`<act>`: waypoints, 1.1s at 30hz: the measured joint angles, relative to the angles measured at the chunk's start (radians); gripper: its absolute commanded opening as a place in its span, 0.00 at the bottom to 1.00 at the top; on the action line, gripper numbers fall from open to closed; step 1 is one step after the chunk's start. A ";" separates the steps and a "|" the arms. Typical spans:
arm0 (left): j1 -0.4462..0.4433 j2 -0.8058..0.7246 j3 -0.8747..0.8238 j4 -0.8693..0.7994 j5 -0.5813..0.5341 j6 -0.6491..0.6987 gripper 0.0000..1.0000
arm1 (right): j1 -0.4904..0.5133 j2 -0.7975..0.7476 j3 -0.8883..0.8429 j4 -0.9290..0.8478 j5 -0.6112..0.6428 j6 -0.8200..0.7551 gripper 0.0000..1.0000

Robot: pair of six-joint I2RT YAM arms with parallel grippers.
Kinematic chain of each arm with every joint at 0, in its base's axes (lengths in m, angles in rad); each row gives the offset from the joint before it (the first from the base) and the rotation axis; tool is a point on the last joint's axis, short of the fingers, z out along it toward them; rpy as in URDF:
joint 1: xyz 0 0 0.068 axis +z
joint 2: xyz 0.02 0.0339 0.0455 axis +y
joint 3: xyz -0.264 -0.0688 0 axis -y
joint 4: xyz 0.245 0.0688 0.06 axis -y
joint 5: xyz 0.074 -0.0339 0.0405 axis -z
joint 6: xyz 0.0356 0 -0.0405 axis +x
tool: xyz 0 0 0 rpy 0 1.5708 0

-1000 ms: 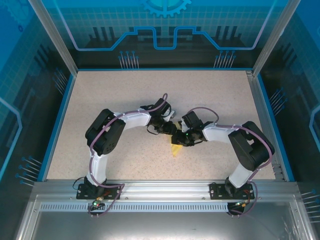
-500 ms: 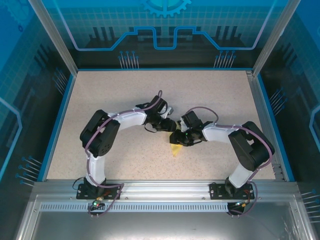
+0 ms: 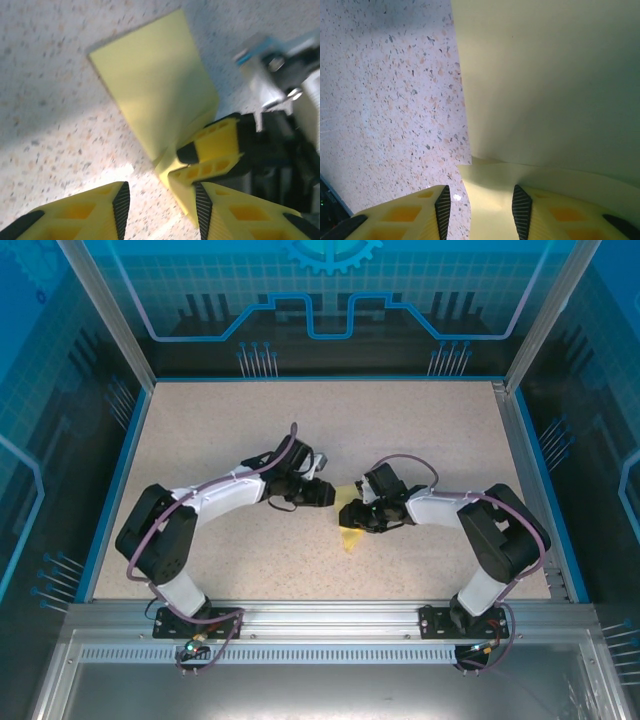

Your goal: Fold a paper plane with a square sheet of paper (pick it up from the middle)

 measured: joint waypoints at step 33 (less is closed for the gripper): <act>-0.065 0.325 0.175 0.089 -0.013 0.036 0.32 | 0.000 -0.037 -0.060 0.034 0.060 0.011 0.17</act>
